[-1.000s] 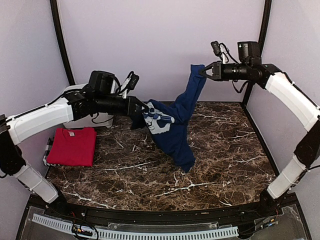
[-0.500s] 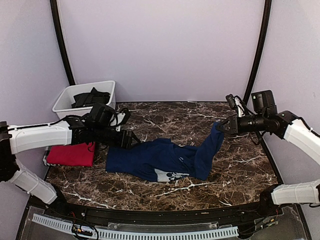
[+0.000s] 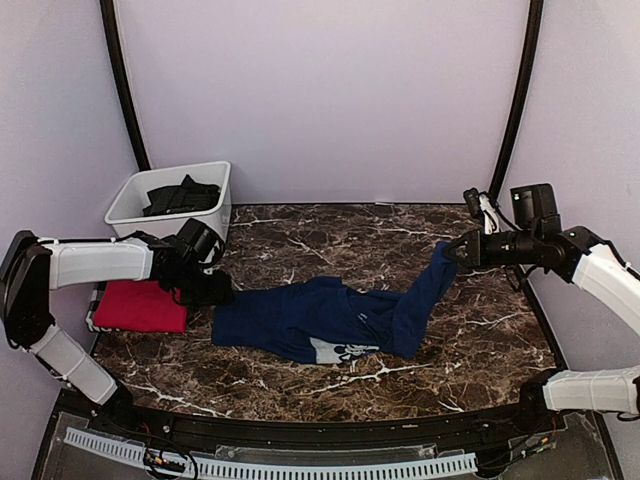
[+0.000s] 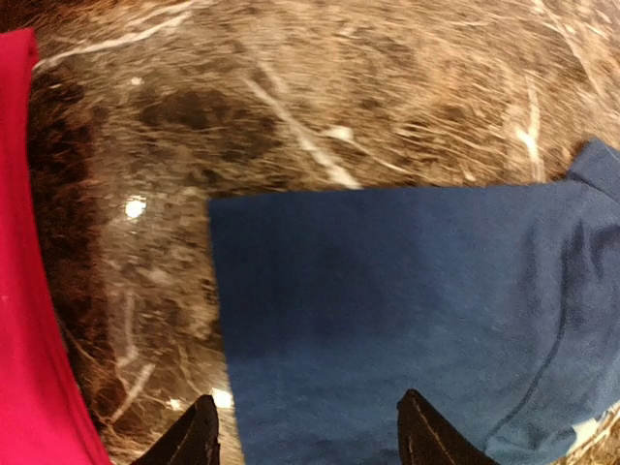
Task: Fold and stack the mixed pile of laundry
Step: Adjust the crumpled T-shirt at the center of the board.
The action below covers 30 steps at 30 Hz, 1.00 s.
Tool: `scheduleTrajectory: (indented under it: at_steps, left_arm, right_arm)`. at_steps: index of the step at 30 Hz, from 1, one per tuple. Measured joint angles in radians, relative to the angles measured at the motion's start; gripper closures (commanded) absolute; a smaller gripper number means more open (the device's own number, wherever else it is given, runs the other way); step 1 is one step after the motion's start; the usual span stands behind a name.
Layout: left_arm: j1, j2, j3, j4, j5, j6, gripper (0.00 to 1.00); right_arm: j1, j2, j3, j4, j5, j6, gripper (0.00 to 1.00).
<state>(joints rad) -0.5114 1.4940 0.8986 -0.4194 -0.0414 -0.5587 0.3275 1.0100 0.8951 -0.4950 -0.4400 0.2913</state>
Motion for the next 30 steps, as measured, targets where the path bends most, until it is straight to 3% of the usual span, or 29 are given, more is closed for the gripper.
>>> scheduleTrajectory:
  at_steps: [5, 14, 16, 18, 20, 22, 30]
  left_arm:
    - [0.080, 0.122, 0.058, -0.002, -0.032, 0.002, 0.41]
    - [0.104, 0.317, 0.192, 0.024, -0.036, 0.027, 0.51]
    - [0.105, 0.324, 0.196, 0.035, -0.038, 0.032, 0.57]
    - [0.105, 0.324, 0.191, 0.046, -0.037, 0.031, 0.69]
    - [0.105, 0.324, 0.182, 0.062, -0.037, 0.035, 0.90]
    - [0.103, 0.324, 0.174, 0.081, -0.033, 0.043, 0.99]
    - [0.069, 0.258, 0.189, 0.039, 0.026, 0.086, 1.00]
  right_arm:
    - [-0.013, 0.000, 0.000, 0.000, 0.008, 0.001, 1.00]
    - [-0.030, 0.000, 0.000, 0.000, 0.010, 0.000, 1.00]
    - [-0.032, 0.000, 0.000, 0.000, 0.010, 0.000, 1.00]
    - [-0.035, 0.000, 0.000, 0.000, 0.010, 0.000, 1.00]
    - [-0.037, 0.002, 0.000, 0.000, 0.008, 0.000, 1.00]
    - [-0.042, 0.008, 0.000, 0.002, 0.003, 0.001, 1.00]
    - [-0.121, 0.098, 0.074, 0.014, -0.031, -0.003, 1.00]
